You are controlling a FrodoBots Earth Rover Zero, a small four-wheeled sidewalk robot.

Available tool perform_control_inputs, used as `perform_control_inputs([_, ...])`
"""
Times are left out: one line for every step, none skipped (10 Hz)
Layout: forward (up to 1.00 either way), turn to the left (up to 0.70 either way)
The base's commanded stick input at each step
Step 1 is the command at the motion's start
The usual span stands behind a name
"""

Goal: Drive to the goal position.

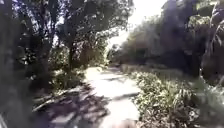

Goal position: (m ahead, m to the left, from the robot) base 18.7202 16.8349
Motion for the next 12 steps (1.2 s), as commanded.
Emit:
perform_control_inputs([1.0, 0.0])
perform_control_inputs([1.0, 0.0])
perform_control_inputs([1.0, 0.05])
perform_control_inputs([1.0, 0.01])
perform_control_inputs([1.0, 0.0])
perform_control_inputs([1.0, 0.0])
perform_control_inputs([1.0, 0.0])
perform_control_inputs([1.0, 0.0])
perform_control_inputs([1.0, 0.0])
perform_control_inputs([1.0, 0.0])
perform_control_inputs([1.0, 0.0])
perform_control_inputs([1.0, 0.0])
